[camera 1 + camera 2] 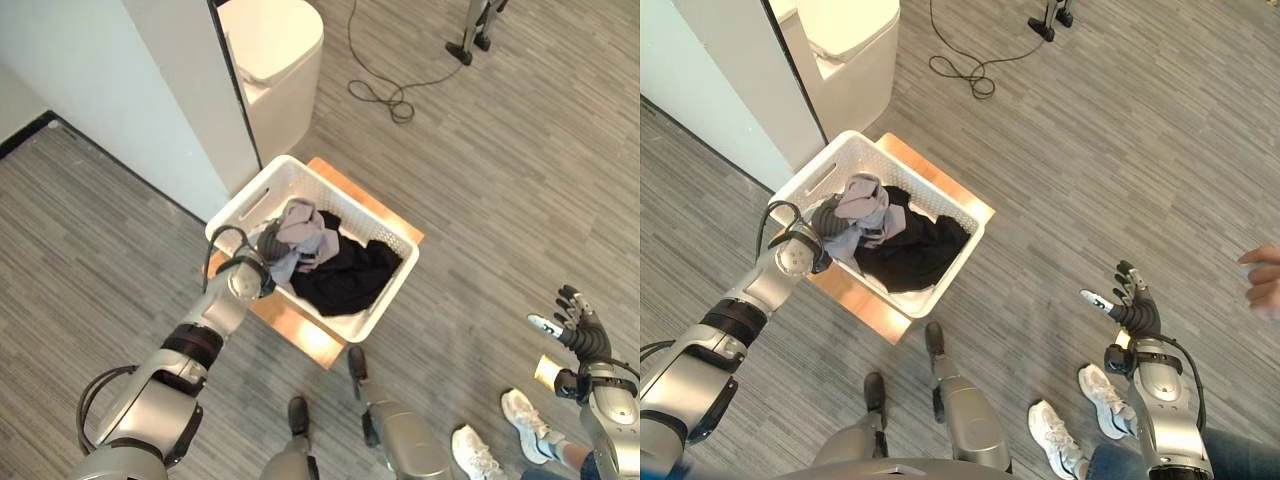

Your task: Pick up bed clothes into laundry basket.

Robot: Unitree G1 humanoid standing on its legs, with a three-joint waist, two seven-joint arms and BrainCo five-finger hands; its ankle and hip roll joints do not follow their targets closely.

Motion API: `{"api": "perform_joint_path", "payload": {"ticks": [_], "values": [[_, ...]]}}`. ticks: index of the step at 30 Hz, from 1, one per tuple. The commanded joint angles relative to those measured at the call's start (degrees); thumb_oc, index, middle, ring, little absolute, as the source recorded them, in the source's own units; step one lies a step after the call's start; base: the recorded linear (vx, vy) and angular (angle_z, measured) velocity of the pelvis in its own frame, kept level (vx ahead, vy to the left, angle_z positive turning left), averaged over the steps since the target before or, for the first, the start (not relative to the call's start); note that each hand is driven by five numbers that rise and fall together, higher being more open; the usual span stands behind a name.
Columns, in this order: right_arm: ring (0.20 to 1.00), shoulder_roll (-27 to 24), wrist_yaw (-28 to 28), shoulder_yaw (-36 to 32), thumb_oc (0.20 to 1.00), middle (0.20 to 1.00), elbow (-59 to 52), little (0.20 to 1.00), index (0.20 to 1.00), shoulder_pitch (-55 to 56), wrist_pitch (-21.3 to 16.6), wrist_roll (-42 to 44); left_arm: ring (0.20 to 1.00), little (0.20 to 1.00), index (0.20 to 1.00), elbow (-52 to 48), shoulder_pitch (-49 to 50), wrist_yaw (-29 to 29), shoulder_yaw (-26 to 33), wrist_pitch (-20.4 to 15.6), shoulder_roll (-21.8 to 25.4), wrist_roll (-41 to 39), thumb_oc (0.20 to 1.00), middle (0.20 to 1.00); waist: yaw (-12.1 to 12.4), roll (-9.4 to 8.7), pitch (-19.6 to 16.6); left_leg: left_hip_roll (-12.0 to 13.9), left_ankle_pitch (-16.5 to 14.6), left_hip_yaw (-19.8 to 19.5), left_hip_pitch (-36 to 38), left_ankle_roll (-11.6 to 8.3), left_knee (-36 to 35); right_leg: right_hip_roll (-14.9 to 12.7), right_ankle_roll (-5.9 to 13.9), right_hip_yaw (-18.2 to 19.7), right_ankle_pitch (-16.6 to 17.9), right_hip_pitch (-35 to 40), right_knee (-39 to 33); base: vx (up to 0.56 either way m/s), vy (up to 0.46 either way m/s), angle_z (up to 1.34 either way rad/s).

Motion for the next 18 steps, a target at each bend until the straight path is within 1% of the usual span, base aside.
{"api": "perform_joint_path", "payload": {"ticks": [1,5,6,8,11,12,13,14,15,16,17,18], "values": [[1.000,-2.0,-1.0,-4.0,1.000,1.000,-2.1,1.000,1.000,-1.3,-2.9,-0.4,1.000,1.000,1.000,-0.9,-5.8,1.4,-0.7,-1.1,-0.2,1.7,1.000,1.000,1.3,2.71,0.2,2.8,1.9,1.5,-3.1,-0.64,0.2,-0.4,4.63,-2.4,-7.8,4.9,0.7,0.00,0.000,0.00],[1.000,-2.2,-0.5,-3.1,1.000,1.000,-2.2,1.000,1.000,-1.7,-2.5,-0.7,1.000,1.000,1.000,-5.1,-5.5,1.0,0.0,-1.3,0.2,1.0,1.000,1.000,1.7,3.19,-0.2,2.8,1.8,1.3,-2.9,-0.62,0.2,-0.6,4.65,-2.7,-8.0,5.1,0.7,0.00,0.002,0.02],[1.000,-2.0,0.1,-3.4,1.000,1.000,-2.6,1.000,1.000,-1.1,-2.1,-0.9,1.000,1.000,1.000,-9.8,-4.5,0.6,1.6,-1.9,1.1,-0.7,1.000,1.000,2.0,3.64,-0.7,2.7,1.6,1.2,-2.6,-0.56,0.2,-0.7,4.62,-2.8,-8.1,5.5,0.7,0.02,0.008,0.04],[1.000,-1.7,0.4,-3.5,1.000,1.000,-2.8,1.000,1.000,-0.7,-1.6,-1.4,1.000,1.000,1.000,-15.2,-2.0,0.1,4.4,-2.3,2.4,-2.7,1.000,1.000,2.4,4.06,-1.3,2.5,1.6,1.0,-2.3,-0.50,0.2,-0.8,4.54,-3.0,-8.3,5.9,0.7,0.00,0.000,0.00],[1.000,-1.7,0.5,-3.3,1.000,1.000,-2.5,1.000,1.000,-1.6,-0.9,-1.6,1.000,1.000,1.000,-21.4,1.1,-0.9,7.5,-3.1,4.3,-5.3,1.000,1.000,3.1,4.62,-2.3,2.4,1.6,0.6,-1.8,-0.48,0.2,-0.9,4.44,-3.3,-8.5,6.6,0.7,0.00,0.000,0.00],[1.000,-1.3,1.0,-4.0,1.000,1.000,-2.7,1.000,1.000,-1.3,-0.5,-1.6,1.000,1.000,1.000,-24.7,3.6,-2.1,10.0,-4.1,5.4,-8.3,1.000,1.000,3.7,4.86,-3.2,2.3,1.4,0.4,-1.3,-0.45,0.2,-1.1,4.40,-3.6,-8.8,7.4,0.7,0.03,-0.009,0.03],[1.000,-1.3,1.0,-4.0,1.000,1.000,-2.8,1.000,1.000,-1.3,-0.5,-1.6,1.000,1.000,1.000,-25.0,3.9,-2.2,10.2,-4.0,5.5,-8.4,1.000,1.000,3.6,4.87,-3.2,2.3,1.3,0.4,-1.3,-0.45,0.2,-1.1,4.40,-3.6,-8.8,7.4,0.7,0.05,-0.011,0.05],[1.000,-1.0,1.3,-4.8,1.000,1.000,-2.5,1.000,1.000,-1.3,-0.1,-2.1,1.000,1.000,1.000,-27.6,7.3,-3.1,13.2,-5.0,6.8,-11.2,1.000,1.000,4.4,5.14,-4.2,2.2,1.2,0.1,-0.8,-0.43,0.2,-1.2,4.26,-3.9,-9.0,8.3,0.7,0.03,-0.005,0.07],[1.000,-1.0,1.3,-4.7,1.000,1.000,-2.6,1.000,1.000,-1.3,0.0,-2.2,1.000,1.000,1.000,-28.0,7.8,-3.3,13.6,-4.9,6.9,-11.3,1.000,1.000,4.2,5.15,-4.2,2.2,1.1,0.1,-0.7,-0.43,0.2,-1.2,4.25,-3.9,-9.1,8.3,0.7,0.05,-0.001,0.10],[1.000,-0.7,1.4,-5.4,1.000,1.000,-2.6,1.000,1.000,-2.1,0.1,-2.4,1.000,1.000,1.000,-31.0,12.7,-3.6,17.6,-6.8,7.5,-17.5,1.000,1.000,5.2,5.43,-5.1,2.1,1.0,-0.2,-0.1,-0.41,0.2,-1.3,4.08,-4.2,-9.3,9.0,0.7,0.02,0.005,0.15],[1.000,-0.8,1.4,-5.1,1.000,1.000,-2.7,1.000,1.000,-2.0,0.1,-2.4,1.000,1.000,1.000,-31.5,13.4,-3.8,18.1,-6.7,7.6,-17.7,1.000,1.000,5.0,5.46,-5.2,2.1,1.0,-0.2,0.0,-0.41,0.2,-1.3,4.07,-4.2,-9.3,9.2,0.7,0.04,0.005,0.18],[1.000,-0.7,1.3,-5.5,1.000,1.000,-2.6,1.000,1.000,-2.4,0.0,-2.3,1.000,1.000,1.000,-32.9,16.1,-3.3,20.6,-7.9,8.0,-20.9,1.000,1.000,5.6,5.55,-5.6,2.0,0.9,-0.4,0.3,-0.43,0.2,-1.4,3.98,-4.4,-9.4,9.6,0.7,0.06,0.000,0.17]]}}
